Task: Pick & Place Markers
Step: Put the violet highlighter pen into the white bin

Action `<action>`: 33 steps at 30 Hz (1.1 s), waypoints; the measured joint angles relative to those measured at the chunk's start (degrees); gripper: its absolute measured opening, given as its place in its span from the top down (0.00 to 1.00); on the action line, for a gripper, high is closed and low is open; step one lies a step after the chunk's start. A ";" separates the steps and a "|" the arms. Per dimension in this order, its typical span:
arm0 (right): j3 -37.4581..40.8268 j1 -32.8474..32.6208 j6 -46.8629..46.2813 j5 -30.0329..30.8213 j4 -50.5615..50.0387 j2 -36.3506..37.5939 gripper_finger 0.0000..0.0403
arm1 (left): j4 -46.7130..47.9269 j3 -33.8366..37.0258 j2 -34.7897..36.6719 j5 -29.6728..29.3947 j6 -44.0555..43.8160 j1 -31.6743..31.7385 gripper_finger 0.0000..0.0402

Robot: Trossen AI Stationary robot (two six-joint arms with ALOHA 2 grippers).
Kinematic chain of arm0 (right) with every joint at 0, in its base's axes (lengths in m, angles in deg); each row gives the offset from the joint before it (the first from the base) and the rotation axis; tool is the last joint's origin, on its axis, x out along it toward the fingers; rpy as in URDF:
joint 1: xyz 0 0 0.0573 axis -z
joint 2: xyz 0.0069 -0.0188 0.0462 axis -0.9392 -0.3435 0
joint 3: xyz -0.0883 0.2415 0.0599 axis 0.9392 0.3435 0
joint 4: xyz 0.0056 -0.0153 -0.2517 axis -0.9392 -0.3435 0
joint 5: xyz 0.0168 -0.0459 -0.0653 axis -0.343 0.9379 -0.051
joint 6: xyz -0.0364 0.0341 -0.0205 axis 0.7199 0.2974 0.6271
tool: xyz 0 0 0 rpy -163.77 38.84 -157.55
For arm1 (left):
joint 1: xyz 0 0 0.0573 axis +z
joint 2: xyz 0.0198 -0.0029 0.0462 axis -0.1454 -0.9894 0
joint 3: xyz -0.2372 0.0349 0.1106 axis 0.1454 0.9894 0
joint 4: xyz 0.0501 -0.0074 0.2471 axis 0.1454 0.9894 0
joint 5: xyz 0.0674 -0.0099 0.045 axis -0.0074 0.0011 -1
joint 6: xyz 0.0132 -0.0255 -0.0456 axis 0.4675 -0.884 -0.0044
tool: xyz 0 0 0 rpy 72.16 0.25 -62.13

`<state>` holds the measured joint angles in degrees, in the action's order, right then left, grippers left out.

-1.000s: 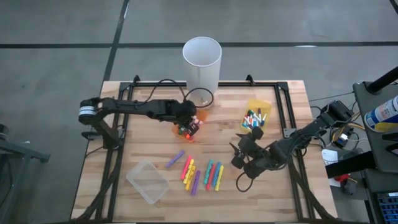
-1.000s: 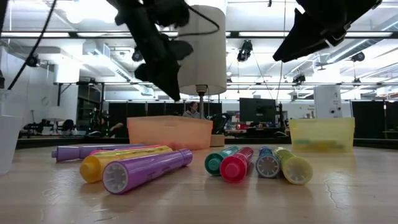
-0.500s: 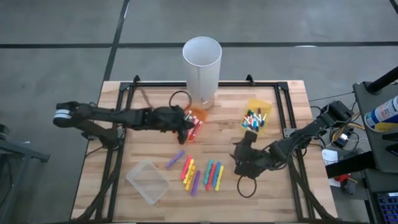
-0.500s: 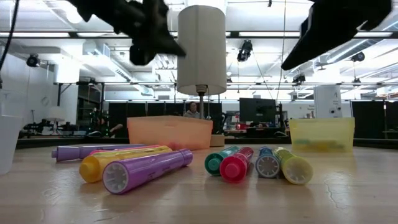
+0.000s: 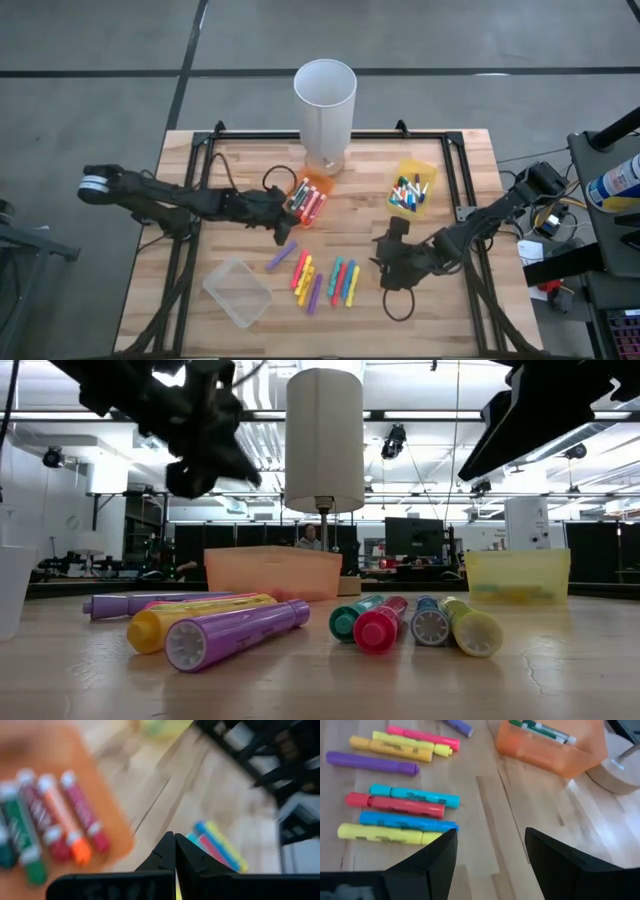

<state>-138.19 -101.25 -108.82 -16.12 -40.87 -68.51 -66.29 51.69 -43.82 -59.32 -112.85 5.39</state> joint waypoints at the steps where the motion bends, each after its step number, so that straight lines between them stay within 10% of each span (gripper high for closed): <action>1: 0.90 -0.35 0.06 0.67 1.75 0.01 0.44 | 1.63 -0.10 -0.29 -0.10 -0.71 -0.27 1.00; 5: 6.37 -1.06 1.10 1.01 10.50 0.08 0.51 | 2.68 -0.49 -0.47 -0.37 -2.00 -0.96 1.00; 12: 16.20 -1.00 0.88 1.02 20.44 4.45 0.94 | 4.55 -0.56 -0.47 -0.34 -1.31 -1.06 1.00; 23: 34.42 0.71 12.29 -1.31 36.29 31.16 0.98 | 7.57 -0.51 -2.06 -0.34 -0.80 -1.63 0.98; 33: 44.36 1.61 19.93 -6.22 37.58 56.74 0.98 | 7.65 -1.86 -4.12 -0.93 -1.92 -1.63 0.76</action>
<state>-93.83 -99.63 -88.89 -22.33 -3.30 -11.77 -58.64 49.82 -47.95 -60.25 -114.77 3.76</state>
